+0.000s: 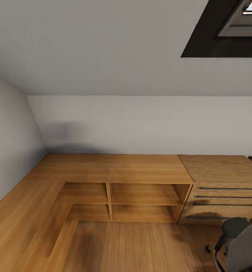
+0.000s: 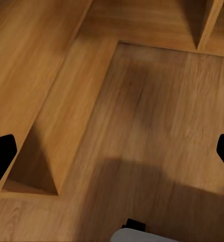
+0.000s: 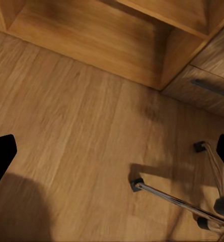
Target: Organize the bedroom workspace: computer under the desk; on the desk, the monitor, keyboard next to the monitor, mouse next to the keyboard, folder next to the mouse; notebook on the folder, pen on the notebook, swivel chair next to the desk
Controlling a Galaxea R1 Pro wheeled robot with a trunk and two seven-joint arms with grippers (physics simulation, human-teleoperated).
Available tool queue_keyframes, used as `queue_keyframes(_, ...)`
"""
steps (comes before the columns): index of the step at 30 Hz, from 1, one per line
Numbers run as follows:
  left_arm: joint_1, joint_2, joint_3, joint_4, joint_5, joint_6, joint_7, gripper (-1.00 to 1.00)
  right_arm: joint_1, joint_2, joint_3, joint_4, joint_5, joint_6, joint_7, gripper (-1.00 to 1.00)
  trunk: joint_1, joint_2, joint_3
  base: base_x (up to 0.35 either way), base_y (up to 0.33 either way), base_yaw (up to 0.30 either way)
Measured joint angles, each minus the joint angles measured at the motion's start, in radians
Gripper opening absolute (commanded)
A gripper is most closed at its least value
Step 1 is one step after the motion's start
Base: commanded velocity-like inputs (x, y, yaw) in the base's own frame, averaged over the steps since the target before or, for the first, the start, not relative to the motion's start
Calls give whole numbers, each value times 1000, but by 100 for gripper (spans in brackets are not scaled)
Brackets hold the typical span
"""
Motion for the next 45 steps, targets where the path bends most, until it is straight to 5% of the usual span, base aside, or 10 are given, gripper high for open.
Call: queue_keyframes(45,0,0,1,0,0,0,0,100,0,2,-1,0,-23,1,-2,100,0,0,0,7,5,-295)
